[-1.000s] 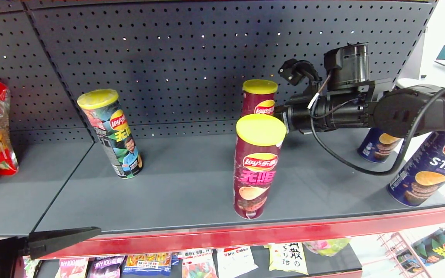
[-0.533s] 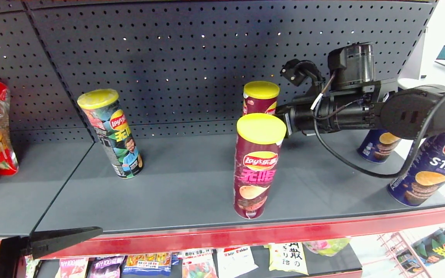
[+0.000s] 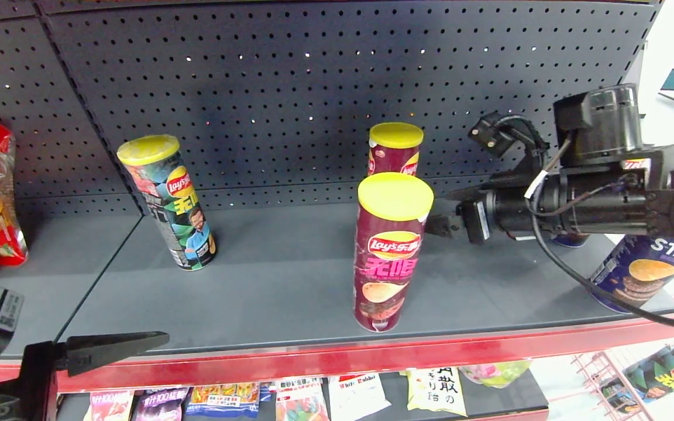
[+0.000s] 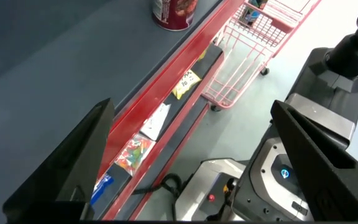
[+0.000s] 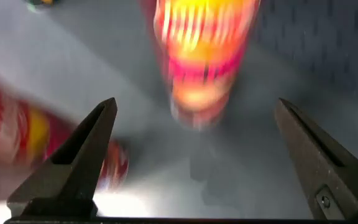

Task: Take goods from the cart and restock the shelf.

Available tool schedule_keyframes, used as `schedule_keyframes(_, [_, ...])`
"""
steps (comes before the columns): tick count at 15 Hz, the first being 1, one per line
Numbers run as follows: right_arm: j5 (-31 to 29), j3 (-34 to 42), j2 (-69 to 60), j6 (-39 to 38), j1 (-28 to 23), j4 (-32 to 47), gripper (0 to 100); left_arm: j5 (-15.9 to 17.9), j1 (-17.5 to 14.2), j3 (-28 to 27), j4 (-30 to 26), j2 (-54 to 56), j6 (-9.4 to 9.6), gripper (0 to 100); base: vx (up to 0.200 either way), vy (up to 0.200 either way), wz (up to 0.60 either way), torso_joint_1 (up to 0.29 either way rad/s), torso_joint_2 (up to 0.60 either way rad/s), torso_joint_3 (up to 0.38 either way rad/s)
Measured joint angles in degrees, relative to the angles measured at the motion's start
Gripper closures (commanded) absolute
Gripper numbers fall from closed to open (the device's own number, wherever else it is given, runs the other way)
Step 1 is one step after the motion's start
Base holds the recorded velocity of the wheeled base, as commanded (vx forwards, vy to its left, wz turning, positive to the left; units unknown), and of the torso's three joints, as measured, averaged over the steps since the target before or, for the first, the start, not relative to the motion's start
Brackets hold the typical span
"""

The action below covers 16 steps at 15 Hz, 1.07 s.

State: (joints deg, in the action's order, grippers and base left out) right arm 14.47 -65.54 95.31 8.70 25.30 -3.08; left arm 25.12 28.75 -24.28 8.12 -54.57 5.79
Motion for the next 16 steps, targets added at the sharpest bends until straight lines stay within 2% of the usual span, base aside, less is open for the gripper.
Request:
schedule_keyframes(2, [-1.5, 5.8, -4.7, -0.6, -0.2, 0.0, 0, -0.3, 0.0, -0.2, 1.2, -1.6, 0.01, 0, 0.0, 0.0, 0.0, 0.0, 0.0, 0.0])
schedule_keyframes(5, [-2.6, 15.5, -14.6, -1.1, -0.4, 0.0, 0, -1.6, 0.0, -0.2, 6.1, -6.5, 0.0, 0, 0.0, 0.0, 0.0, 0.0, 0.0, 0.0])
schedule_keyframes(10, [-3.1, 29.6, -36.9, -1.1, 0.5, 0.6, 0, -2.8, 0.4, -0.6, 18.9, -20.0, 0.0, 0, 0.0, 0.0, 0.0, 0.0, 0.0, 0.0])
schedule_keyframes(13, [-4.8, 33.9, -49.8, -1.2, -2.1, 5.3, 0, -3.5, 2.1, -4.1, 21.6, -28.5, -0.05, 0, 0.0, 0.0, 0.0, 0.0, 0.0, 0.0])
schedule_keyframes(16, [-5.7, 33.9, -59.6, -1.4, -7.0, 12.6, 0, -3.9, 3.1, -9.2, 22.2, -35.4, 0.0, 0, 0.0, 0.0, 0.0, 0.0, 0.0, 0.0])
